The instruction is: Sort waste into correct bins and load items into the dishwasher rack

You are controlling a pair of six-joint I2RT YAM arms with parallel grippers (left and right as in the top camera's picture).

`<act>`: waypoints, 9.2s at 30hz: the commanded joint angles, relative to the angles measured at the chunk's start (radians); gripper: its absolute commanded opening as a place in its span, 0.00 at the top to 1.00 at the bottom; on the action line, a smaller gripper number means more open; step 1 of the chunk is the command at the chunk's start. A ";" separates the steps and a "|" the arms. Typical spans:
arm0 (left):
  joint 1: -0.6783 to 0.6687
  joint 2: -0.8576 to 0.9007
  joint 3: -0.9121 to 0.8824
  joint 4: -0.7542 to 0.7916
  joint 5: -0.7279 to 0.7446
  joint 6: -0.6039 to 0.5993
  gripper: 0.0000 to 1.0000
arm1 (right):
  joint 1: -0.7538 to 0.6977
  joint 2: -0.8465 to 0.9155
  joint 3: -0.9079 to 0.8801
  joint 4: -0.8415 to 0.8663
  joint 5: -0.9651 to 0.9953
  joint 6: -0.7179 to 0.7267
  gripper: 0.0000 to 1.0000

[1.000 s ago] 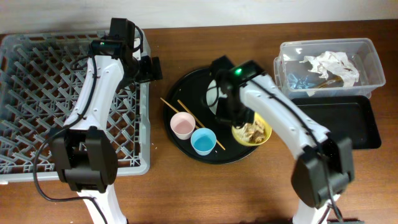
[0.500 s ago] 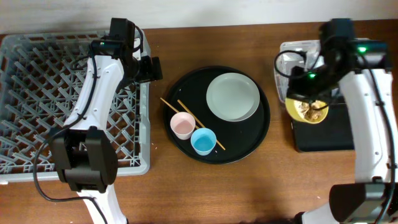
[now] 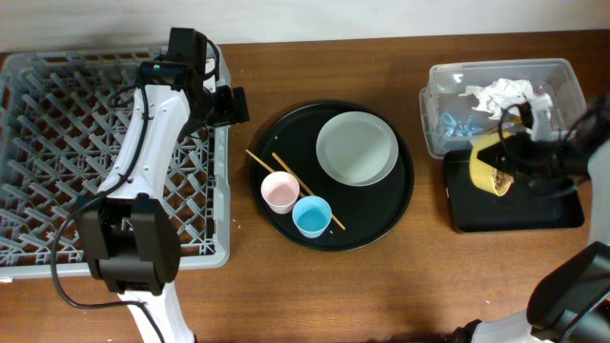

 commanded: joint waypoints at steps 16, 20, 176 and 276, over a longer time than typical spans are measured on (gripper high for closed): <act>-0.002 0.001 0.023 0.002 -0.008 -0.003 0.01 | -0.240 0.002 -0.306 0.348 -0.472 -0.137 0.96; -0.002 0.001 0.023 0.002 -0.008 -0.003 0.01 | -0.309 0.002 -0.307 0.357 -0.587 -0.136 0.96; -0.002 0.001 0.023 0.002 -0.008 -0.003 0.01 | 0.946 0.386 0.736 -0.243 0.756 0.751 0.17; -0.078 -0.188 -0.093 -0.431 0.068 -0.056 0.43 | 1.032 0.319 0.333 -0.176 0.559 0.575 0.48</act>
